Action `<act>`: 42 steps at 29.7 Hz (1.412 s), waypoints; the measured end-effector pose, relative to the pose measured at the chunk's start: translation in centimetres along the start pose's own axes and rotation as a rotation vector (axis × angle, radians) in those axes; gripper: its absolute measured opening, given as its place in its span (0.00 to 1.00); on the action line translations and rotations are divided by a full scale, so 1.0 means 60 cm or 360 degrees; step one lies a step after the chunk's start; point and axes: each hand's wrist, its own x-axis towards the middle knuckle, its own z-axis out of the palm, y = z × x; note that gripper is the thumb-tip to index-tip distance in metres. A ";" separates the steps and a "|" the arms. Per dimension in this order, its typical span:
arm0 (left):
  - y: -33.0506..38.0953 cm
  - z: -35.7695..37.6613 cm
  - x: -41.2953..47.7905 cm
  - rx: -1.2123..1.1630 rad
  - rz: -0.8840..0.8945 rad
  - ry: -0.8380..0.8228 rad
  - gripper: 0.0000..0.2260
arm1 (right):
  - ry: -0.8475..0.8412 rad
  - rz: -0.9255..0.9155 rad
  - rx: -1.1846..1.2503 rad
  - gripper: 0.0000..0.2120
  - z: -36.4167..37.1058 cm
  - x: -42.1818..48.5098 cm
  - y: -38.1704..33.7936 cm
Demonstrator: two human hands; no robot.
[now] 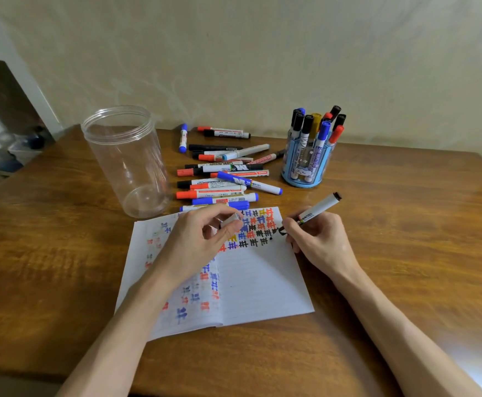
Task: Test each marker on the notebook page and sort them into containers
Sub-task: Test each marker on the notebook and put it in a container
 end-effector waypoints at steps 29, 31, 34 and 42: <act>-0.015 0.007 0.002 0.0202 0.0091 -0.0006 0.12 | 0.0031 -0.0085 0.0005 0.06 0.002 0.004 0.008; -0.015 0.007 0.002 0.0213 0.0097 0.0001 0.12 | 0.0011 -0.0098 0.0007 0.06 0.003 0.003 0.008; -0.013 0.007 0.001 0.0212 0.0102 0.0007 0.13 | -0.0035 -0.0145 -0.0029 0.06 0.004 0.002 0.007; -0.012 0.006 -0.001 0.0236 0.0125 0.0008 0.13 | -0.0043 -0.0139 -0.0071 0.07 0.002 0.003 0.009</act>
